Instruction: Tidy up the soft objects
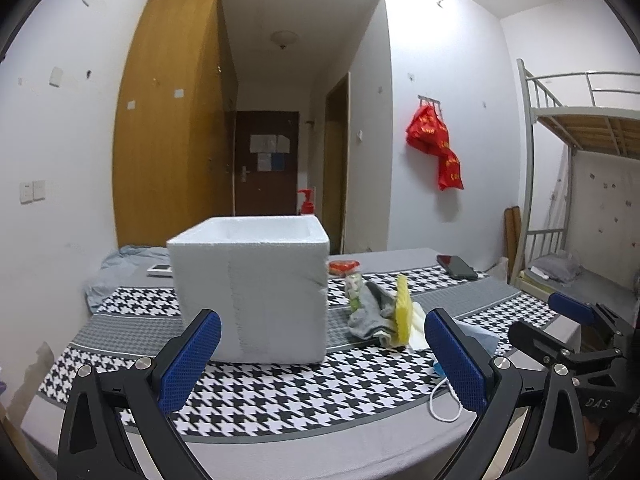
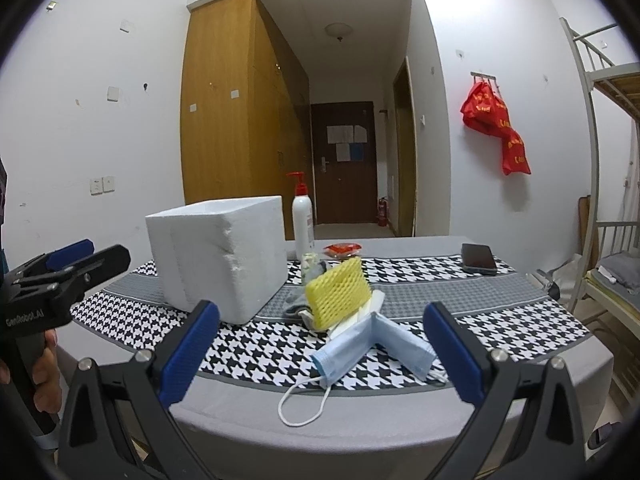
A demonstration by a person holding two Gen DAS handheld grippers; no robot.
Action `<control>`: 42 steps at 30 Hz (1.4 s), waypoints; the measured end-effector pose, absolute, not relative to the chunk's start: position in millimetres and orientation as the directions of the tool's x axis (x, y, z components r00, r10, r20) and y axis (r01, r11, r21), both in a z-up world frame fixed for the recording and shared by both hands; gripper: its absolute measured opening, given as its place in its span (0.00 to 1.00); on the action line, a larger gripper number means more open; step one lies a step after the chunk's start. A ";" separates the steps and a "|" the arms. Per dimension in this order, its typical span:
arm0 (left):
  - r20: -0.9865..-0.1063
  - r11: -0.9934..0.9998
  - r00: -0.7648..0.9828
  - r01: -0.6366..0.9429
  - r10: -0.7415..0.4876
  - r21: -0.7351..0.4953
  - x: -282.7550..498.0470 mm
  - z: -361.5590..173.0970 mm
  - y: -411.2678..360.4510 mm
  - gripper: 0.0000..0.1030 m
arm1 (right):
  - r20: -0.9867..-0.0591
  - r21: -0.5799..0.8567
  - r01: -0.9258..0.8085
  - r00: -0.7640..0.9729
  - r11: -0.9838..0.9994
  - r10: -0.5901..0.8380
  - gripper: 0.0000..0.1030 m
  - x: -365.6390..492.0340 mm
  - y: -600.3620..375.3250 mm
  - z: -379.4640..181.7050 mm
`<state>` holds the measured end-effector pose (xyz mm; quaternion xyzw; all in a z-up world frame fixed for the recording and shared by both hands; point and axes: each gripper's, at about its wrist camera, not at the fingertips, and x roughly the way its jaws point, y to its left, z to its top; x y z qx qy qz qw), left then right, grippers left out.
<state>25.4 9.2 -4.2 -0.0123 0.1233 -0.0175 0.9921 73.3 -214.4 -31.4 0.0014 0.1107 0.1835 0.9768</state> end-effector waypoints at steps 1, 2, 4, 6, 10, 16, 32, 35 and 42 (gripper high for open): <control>-0.249 0.999 0.967 0.040 -0.046 -0.031 28.1 -4.9 8.7 0.99 | -0.221 0.044 -0.352 0.909 0.935 0.353 1.00 76.2 -215.4 -32.1; -0.257 0.998 0.965 0.049 -0.055 -0.033 31.3 -5.9 8.1 0.99 | -0.226 0.045 -0.349 0.909 0.936 0.350 1.00 78.8 -216.3 -32.4; -0.278 0.997 0.958 0.066 -0.074 -0.036 38.8 -8.1 5.8 0.99 | -0.240 0.050 -0.338 0.909 0.940 0.340 1.00 84.6 -219.1 -34.2; -0.296 0.996 0.951 0.084 -0.091 -0.036 46.1 -10.1 2.2 0.99 | -0.255 0.055 -0.323 0.910 0.945 0.326 1.00 91.5 -221.9 -36.0; -0.321 0.992 0.939 0.121 -0.125 -0.032 59.6 -13.8 -5.3 0.99 | -0.291 0.056 -0.301 0.907 0.952 0.304 1.00 105.2 -227.8 -38.5; -0.366 0.988 0.918 0.147 -0.151 -0.039 78.3 -22.0 -11.5 0.99 | -0.323 0.049 -0.271 0.906 0.961 0.272 1.00 121.2 -235.7 -43.3; -0.469 0.986 0.867 0.150 -0.166 -0.071 115.9 -42.4 -7.1 0.99 | -0.492 0.052 -0.279 0.828 0.959 0.268 1.00 182.1 -220.2 -70.9; -0.474 0.986 0.864 0.142 -0.168 -0.091 118.2 -43.3 -1.3 0.99 | -0.520 0.044 -0.281 0.813 0.959 0.262 1.00 193.5 -214.3 -74.1; -0.484 0.985 0.858 0.144 -0.173 -0.097 129.0 -48.6 2.3 0.99 | -0.575 0.019 -0.293 0.779 0.956 0.250 1.00 216.7 -205.1 -79.9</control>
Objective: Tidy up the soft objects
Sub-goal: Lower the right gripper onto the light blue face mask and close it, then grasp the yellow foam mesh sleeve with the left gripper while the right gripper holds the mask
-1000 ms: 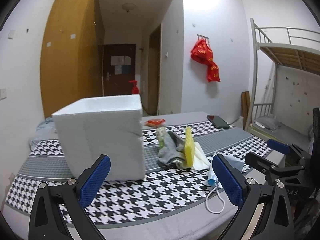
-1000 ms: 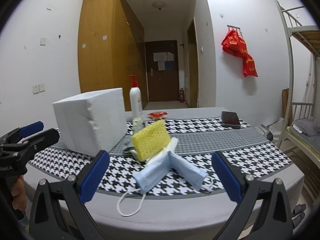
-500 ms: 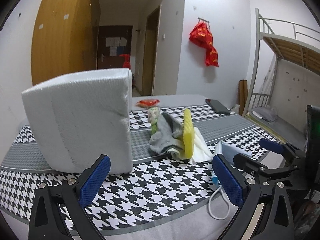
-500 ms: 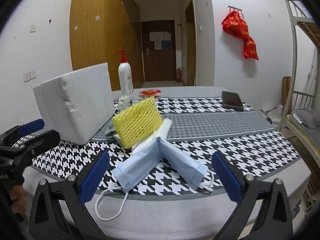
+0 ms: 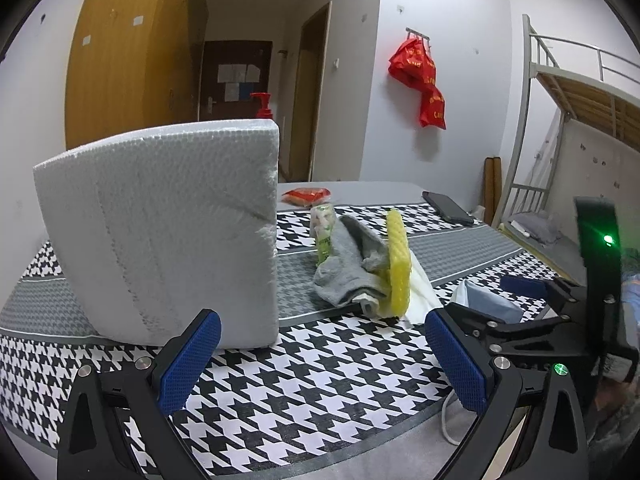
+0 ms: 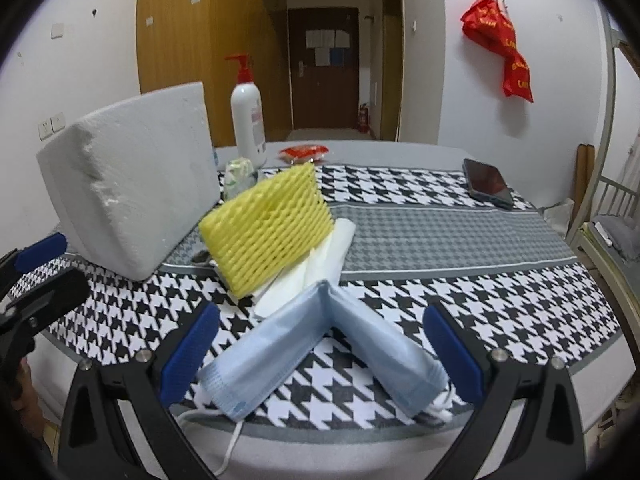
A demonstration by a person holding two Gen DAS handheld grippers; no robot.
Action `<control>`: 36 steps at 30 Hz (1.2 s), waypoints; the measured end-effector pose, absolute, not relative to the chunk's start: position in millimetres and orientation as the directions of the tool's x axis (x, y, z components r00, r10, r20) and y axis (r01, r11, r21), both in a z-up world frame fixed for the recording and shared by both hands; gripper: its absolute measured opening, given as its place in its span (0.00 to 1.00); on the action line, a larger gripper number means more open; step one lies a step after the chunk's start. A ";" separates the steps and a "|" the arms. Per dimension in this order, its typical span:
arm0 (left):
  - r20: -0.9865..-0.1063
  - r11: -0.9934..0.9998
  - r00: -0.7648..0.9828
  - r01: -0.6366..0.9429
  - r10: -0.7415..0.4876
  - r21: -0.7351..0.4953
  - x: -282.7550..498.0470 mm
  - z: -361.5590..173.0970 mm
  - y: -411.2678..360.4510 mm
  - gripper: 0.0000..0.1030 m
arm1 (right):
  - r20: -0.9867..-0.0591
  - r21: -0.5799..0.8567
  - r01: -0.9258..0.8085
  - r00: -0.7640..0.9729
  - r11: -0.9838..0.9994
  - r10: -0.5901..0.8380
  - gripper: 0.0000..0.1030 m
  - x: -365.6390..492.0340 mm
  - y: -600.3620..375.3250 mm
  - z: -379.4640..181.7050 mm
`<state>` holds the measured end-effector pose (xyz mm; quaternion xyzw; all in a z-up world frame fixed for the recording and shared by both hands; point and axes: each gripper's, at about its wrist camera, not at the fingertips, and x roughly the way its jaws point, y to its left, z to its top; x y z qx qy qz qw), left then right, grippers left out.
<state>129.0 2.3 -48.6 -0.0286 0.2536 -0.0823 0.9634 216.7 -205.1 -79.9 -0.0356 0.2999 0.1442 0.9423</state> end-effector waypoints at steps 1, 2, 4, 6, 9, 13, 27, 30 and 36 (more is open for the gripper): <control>-0.485 0.985 0.857 0.144 -0.173 -0.097 130.1 -49.4 2.7 0.99 | -0.590 0.024 -0.296 0.767 0.955 0.253 1.00 221.5 -204.4 -81.1; -0.487 0.985 0.856 0.144 -0.173 -0.098 131.0 -49.7 3.3 0.99 | -0.599 0.026 -0.296 0.760 0.955 0.252 1.00 223.9 -203.8 -82.1; -0.489 0.984 0.854 0.145 -0.176 -0.101 132.0 -50.2 3.6 0.99 | -0.617 0.023 -0.293 0.748 0.956 0.244 1.00 228.6 -202.4 -84.4; -0.489 0.984 0.854 0.146 -0.179 -0.105 133.0 -50.4 4.0 0.99 | -0.627 0.022 -0.290 0.742 0.957 0.239 1.00 230.7 -202.6 -86.3; -0.496 0.983 0.849 0.143 -0.180 -0.112 136.1 -52.0 3.1 0.99 | -0.641 0.031 -0.296 0.727 0.955 0.246 1.00 231.9 -204.3 -89.0; -0.508 0.982 0.841 0.145 -0.186 -0.120 140.8 -53.9 0.9 0.99 | -0.669 0.027 -0.310 0.701 0.950 0.248 0.92 234.3 -204.7 -95.6; -0.521 0.974 0.824 0.207 -0.224 -0.092 151.2 -53.9 -28.2 0.99 | -0.702 0.054 -0.333 0.658 0.941 0.273 0.33 224.5 -219.7 -97.9; -0.511 0.966 0.821 0.244 -0.255 -0.091 155.4 -50.3 -36.7 0.99 | -0.701 0.062 -0.331 0.657 0.942 0.277 0.24 222.4 -224.4 -97.4; -0.503 0.945 0.805 0.317 -0.313 -0.080 168.2 -42.7 -56.5 0.99 | -0.690 0.086 -0.314 0.666 0.946 0.283 0.23 218.4 -235.5 -95.5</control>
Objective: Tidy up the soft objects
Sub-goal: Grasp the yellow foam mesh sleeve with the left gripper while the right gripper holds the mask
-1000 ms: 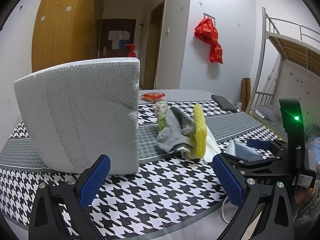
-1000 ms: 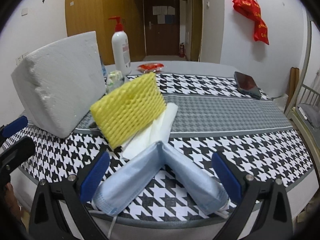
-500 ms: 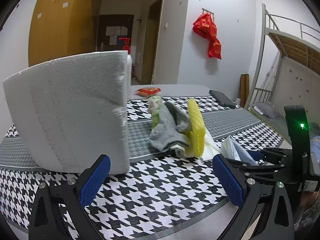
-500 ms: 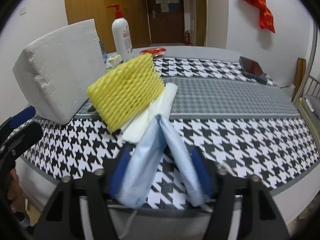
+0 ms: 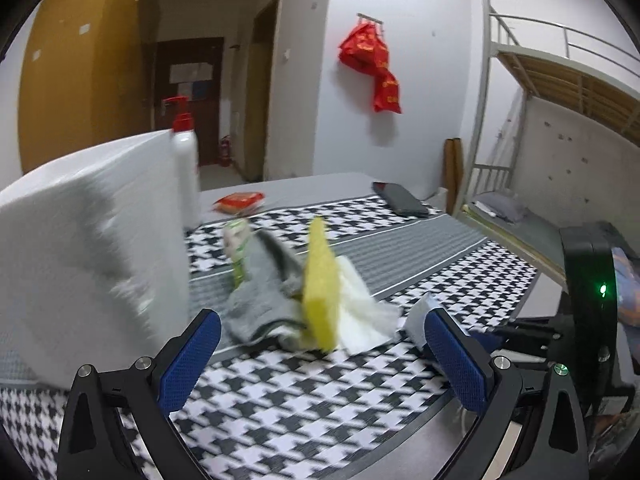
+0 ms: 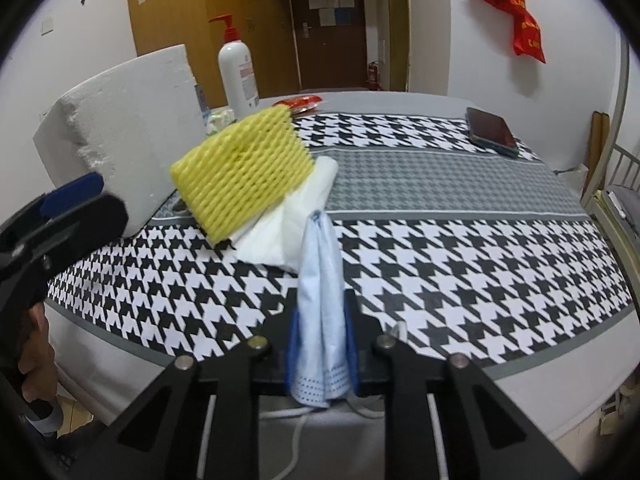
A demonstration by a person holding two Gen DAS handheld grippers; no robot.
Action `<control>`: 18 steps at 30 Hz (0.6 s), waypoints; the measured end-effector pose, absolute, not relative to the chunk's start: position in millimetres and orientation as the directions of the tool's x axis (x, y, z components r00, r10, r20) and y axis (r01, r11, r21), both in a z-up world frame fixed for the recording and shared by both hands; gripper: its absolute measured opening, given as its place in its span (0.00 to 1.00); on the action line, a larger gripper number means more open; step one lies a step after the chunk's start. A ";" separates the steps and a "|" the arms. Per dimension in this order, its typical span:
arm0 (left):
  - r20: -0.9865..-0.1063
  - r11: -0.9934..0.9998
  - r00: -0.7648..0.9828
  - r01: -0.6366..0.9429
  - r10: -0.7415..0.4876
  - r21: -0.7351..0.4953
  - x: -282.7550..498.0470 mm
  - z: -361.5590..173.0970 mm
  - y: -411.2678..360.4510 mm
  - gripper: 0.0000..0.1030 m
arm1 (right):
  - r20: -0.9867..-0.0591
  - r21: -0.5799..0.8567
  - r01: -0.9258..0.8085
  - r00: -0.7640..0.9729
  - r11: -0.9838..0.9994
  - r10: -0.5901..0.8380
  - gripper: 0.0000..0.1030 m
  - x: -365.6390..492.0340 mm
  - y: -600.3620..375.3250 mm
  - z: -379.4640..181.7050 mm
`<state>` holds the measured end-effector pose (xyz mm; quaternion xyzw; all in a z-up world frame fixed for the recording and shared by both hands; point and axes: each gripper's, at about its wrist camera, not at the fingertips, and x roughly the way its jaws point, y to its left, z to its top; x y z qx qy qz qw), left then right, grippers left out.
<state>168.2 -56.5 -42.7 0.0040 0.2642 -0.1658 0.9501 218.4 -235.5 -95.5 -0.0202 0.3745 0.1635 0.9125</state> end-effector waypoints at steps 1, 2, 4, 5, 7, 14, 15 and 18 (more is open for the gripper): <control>-0.507 0.943 0.803 0.325 -0.315 -0.071 171.1 -42.1 -60.5 0.99 | -0.689 0.095 -0.311 0.666 0.946 0.287 0.23 218.6 -237.2 -96.1; -0.506 0.940 0.801 0.334 -0.320 -0.066 173.2 -41.6 -63.2 0.99 | -0.687 0.100 -0.308 0.667 0.946 0.289 0.23 218.1 -238.6 -96.5; -0.515 0.936 0.792 0.348 -0.326 -0.057 179.1 -42.0 -68.4 0.92 | -0.683 0.102 -0.307 0.670 0.946 0.291 0.23 217.0 -240.2 -97.2; -0.523 0.934 0.787 0.352 -0.328 -0.056 182.6 -42.8 -69.5 0.90 | -0.681 0.106 -0.308 0.670 0.945 0.295 0.23 217.3 -241.2 -97.3; -0.536 0.930 0.772 0.360 -0.341 -0.073 190.2 -45.2 -69.2 0.87 | -0.679 0.113 -0.306 0.671 0.945 0.298 0.23 216.3 -243.9 -97.9; -0.586 0.942 0.750 0.329 -0.307 -0.073 213.7 -55.7 -73.4 0.79 | -0.670 0.129 -0.310 0.673 0.942 0.313 0.23 216.1 -248.4 -99.2; -0.594 0.943 0.744 0.325 -0.306 -0.079 216.8 -57.0 -73.7 0.75 | -0.669 0.127 -0.313 0.674 0.941 0.315 0.23 215.9 -248.1 -99.2; -0.612 0.940 0.728 0.329 -0.311 -0.087 221.7 -62.1 -75.7 0.69 | -0.665 0.138 -0.317 0.672 0.938 0.325 0.23 215.3 -249.6 -99.6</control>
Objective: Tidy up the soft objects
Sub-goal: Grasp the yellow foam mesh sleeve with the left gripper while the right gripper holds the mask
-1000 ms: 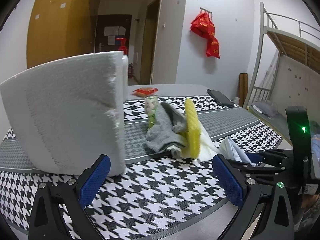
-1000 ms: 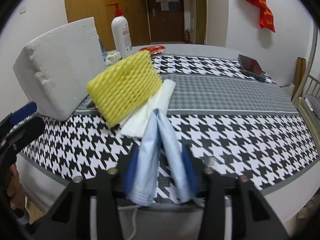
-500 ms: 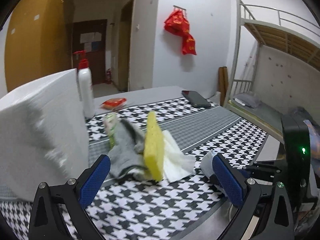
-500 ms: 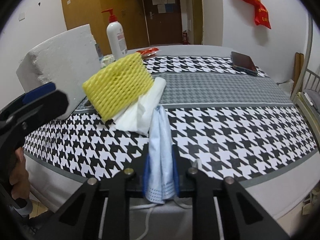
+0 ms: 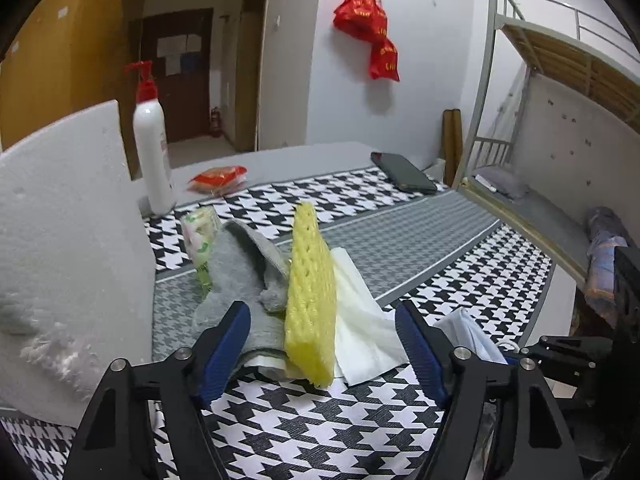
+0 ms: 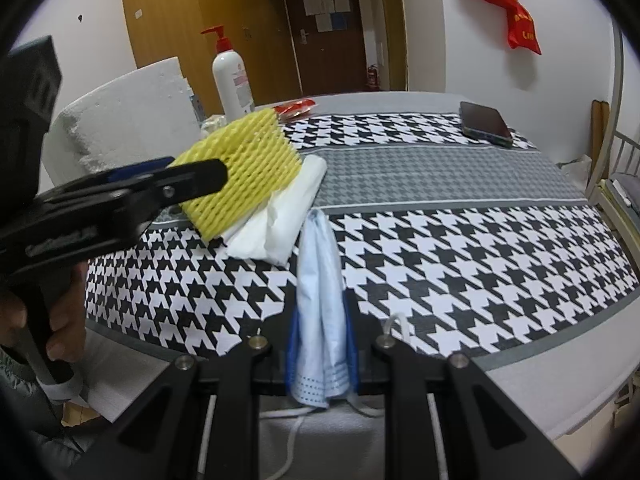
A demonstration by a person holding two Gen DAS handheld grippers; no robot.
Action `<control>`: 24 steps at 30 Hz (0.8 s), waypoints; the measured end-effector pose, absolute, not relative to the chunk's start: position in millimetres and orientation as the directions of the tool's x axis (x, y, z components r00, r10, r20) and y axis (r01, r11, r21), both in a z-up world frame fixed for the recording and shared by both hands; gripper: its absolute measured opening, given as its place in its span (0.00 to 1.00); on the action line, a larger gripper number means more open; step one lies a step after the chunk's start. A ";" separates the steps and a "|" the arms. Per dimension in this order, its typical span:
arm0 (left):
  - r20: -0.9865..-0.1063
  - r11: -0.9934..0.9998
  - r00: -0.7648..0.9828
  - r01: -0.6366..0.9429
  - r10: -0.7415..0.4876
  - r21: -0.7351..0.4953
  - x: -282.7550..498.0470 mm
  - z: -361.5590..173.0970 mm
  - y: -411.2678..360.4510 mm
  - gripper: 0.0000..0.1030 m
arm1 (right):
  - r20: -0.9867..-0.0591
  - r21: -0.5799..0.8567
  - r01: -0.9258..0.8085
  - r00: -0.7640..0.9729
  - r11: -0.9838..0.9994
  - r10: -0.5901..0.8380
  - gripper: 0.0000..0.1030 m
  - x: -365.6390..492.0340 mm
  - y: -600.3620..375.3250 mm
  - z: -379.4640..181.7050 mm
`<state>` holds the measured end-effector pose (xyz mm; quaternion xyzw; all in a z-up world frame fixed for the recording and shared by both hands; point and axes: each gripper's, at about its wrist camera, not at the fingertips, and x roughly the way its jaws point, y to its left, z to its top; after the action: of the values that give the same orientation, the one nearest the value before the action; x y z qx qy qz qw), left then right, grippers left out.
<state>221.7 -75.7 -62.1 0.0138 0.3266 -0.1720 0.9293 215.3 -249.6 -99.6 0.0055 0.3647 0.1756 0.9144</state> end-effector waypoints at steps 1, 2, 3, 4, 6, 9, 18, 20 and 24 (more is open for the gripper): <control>-0.614 0.940 0.726 0.331 -0.309 -0.081 222.3 -63.2 -76.8 0.65 | -0.664 0.143 -0.317 0.672 0.938 0.328 0.23 215.5 -250.3 -99.6; -0.617 0.941 0.725 0.330 -0.305 -0.076 223.1 -64.6 -78.1 0.64 | -0.664 0.144 -0.315 0.672 0.938 0.328 0.23 215.4 -250.1 -99.6; -0.621 0.943 0.725 0.325 -0.299 -0.074 223.8 -65.7 -78.4 0.60 | -0.663 0.147 -0.317 0.671 0.937 0.331 0.23 215.7 -250.2 -99.4; -0.622 0.944 0.724 0.322 -0.299 -0.079 224.7 -66.4 -78.1 0.53 | -0.662 0.148 -0.317 0.671 0.937 0.332 0.23 215.5 -250.3 -99.3; -0.625 0.943 0.718 0.319 -0.305 -0.094 226.6 -67.9 -77.6 0.43 | -0.661 0.153 -0.319 0.671 0.935 0.337 0.23 215.9 -250.9 -99.4; -0.637 0.946 0.712 0.312 -0.296 -0.091 228.7 -70.9 -79.2 0.26 | -0.658 0.159 -0.322 0.671 0.933 0.343 0.23 216.2 -251.9 -99.7; -0.607 0.940 0.728 0.325 -0.318 -0.102 223.7 -62.2 -76.4 0.11 | -0.653 0.158 -0.319 0.677 0.935 0.341 0.22 214.7 -251.9 -100.1; -0.602 0.939 0.730 0.327 -0.324 -0.108 223.1 -59.6 -75.5 0.11 | -0.653 0.157 -0.305 0.682 0.939 0.331 0.21 215.2 -252.6 -99.1; -0.582 0.938 0.744 0.328 -0.329 -0.111 219.8 -53.4 -74.0 0.11 | -0.652 0.159 -0.288 0.687 0.944 0.320 0.20 217.2 -255.5 -96.3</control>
<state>219.8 -74.0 -53.4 -0.0008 0.3116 -0.1759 0.9338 217.2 -255.5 -96.3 0.0219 0.3589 0.1656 0.9183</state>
